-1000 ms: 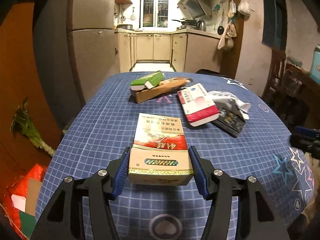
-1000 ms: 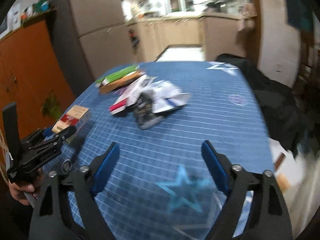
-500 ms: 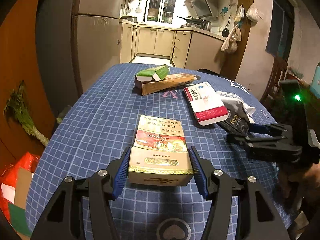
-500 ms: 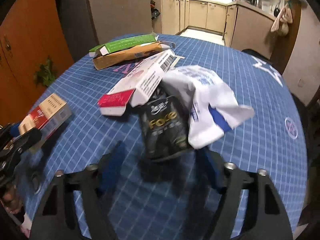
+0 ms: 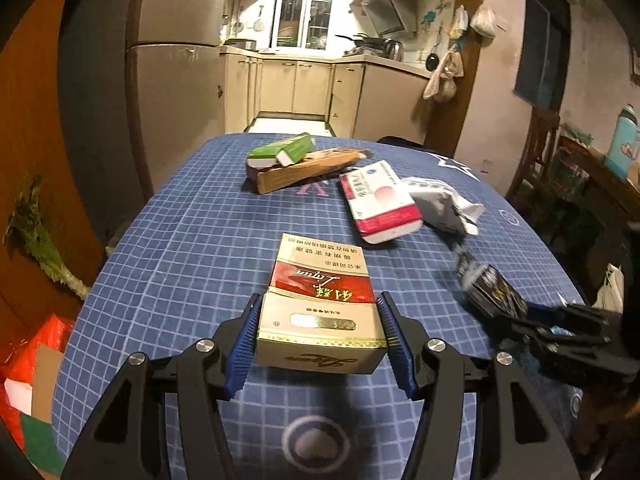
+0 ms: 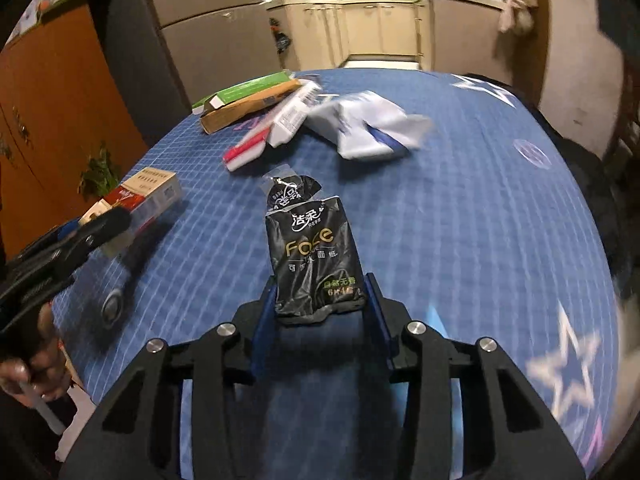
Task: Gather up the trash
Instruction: 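Grasp the red-white cigarette pack with the left tool while the right tool grasps the black snack bag, then carry the red-white pack and black bag over the white bucket, then open both tools to drop the pack and black bag into the bucket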
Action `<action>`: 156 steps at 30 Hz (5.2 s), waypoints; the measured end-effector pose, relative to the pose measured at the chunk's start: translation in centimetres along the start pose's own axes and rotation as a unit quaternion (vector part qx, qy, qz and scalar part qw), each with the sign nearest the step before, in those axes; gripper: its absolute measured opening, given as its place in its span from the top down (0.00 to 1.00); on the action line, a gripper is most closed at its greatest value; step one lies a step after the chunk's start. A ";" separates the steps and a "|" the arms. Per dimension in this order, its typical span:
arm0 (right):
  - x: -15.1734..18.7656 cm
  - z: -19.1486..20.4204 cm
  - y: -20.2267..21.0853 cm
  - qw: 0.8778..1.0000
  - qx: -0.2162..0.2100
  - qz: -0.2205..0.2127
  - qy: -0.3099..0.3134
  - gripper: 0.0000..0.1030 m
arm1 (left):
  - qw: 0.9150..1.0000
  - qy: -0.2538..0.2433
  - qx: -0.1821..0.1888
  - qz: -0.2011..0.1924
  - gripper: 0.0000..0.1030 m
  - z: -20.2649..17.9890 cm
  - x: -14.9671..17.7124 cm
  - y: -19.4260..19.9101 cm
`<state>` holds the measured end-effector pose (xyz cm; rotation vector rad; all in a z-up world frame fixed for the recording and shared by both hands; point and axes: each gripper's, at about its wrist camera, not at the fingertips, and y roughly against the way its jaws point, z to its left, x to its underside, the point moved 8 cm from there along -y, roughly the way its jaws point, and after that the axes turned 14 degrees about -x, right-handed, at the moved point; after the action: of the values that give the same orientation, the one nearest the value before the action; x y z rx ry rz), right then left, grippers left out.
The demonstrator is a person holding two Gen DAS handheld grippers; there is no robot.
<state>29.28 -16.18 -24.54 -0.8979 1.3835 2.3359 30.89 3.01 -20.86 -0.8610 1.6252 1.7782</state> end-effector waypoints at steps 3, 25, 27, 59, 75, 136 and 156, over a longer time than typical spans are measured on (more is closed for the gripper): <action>1.6 -0.3 1.8 1.000 0.018 -0.012 -0.015 0.64 | 1.000 -0.012 0.002 -0.001 0.43 -1.0 0.4 0.7; 4.7 1.5 10.6 0.994 0.033 -0.100 -0.033 0.65 | 0.996 -0.085 0.008 -0.036 0.43 -8.1 0.9 6.8; 4.7 1.4 11.2 0.993 0.034 -0.108 -0.036 0.65 | 0.995 -0.090 0.010 -0.041 0.43 -8.6 0.9 7.3; 5.3 -0.3 19.8 0.977 0.093 -0.187 -0.047 0.65 | 0.991 -0.110 0.055 -0.054 0.43 -12.3 0.5 9.3; 4.9 -1.7 21.8 0.970 0.088 -0.217 -0.062 0.65 | 0.983 -0.129 0.065 -0.112 0.43 -15.4 -2.6 13.5; 10.2 -11.5 37.3 0.911 0.275 -0.289 -0.107 0.65 | 0.934 -0.253 0.204 -0.148 0.43 -35.3 -0.2 18.3; 15.1 -17.1 40.6 0.892 0.322 -0.274 -0.158 0.65 | 0.889 -0.309 0.316 -0.123 0.43 -43.2 2.7 19.9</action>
<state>2.70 -52.37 -12.21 -0.5638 1.3904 1.3843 17.16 -41.93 -12.74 -0.1497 1.4272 1.0624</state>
